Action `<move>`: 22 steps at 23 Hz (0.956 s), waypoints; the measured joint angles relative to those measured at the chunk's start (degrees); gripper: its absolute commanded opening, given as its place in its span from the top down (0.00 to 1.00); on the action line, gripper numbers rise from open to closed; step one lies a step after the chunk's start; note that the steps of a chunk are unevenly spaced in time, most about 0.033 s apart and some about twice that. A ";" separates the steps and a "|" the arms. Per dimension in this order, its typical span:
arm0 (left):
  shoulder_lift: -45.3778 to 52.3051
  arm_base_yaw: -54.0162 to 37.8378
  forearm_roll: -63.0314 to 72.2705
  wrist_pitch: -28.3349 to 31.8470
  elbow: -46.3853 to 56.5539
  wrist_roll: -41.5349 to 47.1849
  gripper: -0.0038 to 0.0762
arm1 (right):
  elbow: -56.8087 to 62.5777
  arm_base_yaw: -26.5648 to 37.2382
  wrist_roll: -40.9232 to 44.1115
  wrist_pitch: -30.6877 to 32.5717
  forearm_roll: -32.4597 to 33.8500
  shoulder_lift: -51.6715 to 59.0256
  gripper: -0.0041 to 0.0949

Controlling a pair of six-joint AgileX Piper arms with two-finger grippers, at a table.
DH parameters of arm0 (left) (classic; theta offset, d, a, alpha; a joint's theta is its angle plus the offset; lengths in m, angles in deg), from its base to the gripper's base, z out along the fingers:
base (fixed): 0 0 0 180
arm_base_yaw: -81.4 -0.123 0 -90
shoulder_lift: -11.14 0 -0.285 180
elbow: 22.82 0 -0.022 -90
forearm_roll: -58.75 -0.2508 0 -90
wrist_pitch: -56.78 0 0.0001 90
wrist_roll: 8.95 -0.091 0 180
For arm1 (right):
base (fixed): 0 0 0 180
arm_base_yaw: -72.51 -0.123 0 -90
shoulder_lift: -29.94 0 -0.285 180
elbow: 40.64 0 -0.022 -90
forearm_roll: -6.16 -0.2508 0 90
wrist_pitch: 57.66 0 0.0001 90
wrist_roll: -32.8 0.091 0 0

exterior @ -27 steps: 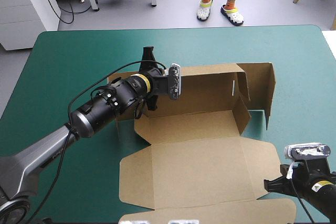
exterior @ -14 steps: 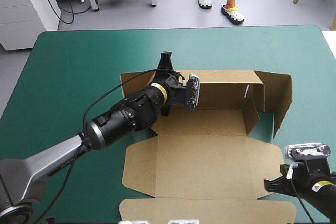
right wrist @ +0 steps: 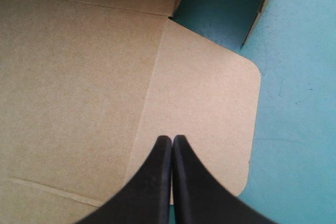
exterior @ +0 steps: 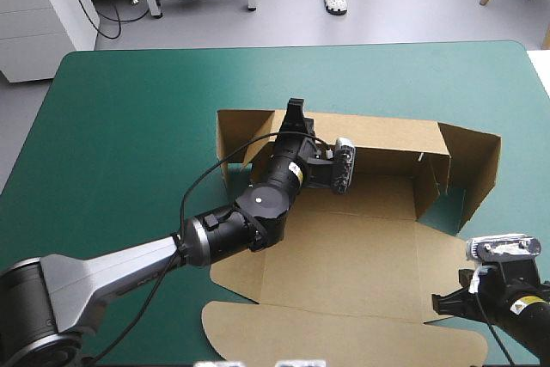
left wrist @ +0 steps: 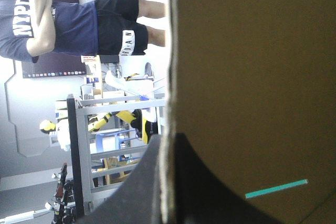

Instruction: Fold the box

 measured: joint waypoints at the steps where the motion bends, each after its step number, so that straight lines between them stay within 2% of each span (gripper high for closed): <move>1: 0.00 0.07 -1.69 -0.20 0.66 2.12 0.96 | 0.00 0.00 0.00 0.00 0.00 0.00 0.98; 2: 0.00 0.11 -3.59 -0.73 2.05 4.69 0.96 | 0.00 0.00 0.00 0.00 0.00 0.00 0.98; 7: -0.05 0.11 -5.76 -2.12 3.19 6.72 0.96 | 0.00 0.00 0.00 0.00 0.00 0.00 0.97; 9: -0.05 0.11 -5.76 -2.15 3.26 6.84 0.96 | 0.00 0.00 0.00 0.00 0.05 0.00 0.91; 11: -0.05 0.11 -5.76 -2.17 3.26 6.84 0.96 | 0.00 0.00 0.00 0.00 0.05 0.00 0.75; 12: -0.05 0.11 -5.76 -2.17 3.26 6.84 0.96 | 0.00 0.00 0.00 0.00 0.05 0.00 0.61; 14: -0.05 0.11 -5.76 -2.22 3.30 6.84 0.96 | 0.00 0.00 0.00 0.00 0.05 -0.06 0.41; 17: -0.05 0.11 -5.76 -2.22 3.30 6.84 0.96 | 0.00 0.00 0.00 0.00 0.05 -0.11 0.15; 19: -0.05 0.11 -5.76 -2.22 3.30 6.84 0.96 | 0.00 0.00 0.00 0.00 0.13 -0.11 0.06; 22: -0.05 0.11 -5.76 -2.27 3.30 6.84 0.96 | 0.00 0.00 0.00 0.00 0.14 -0.11 0.05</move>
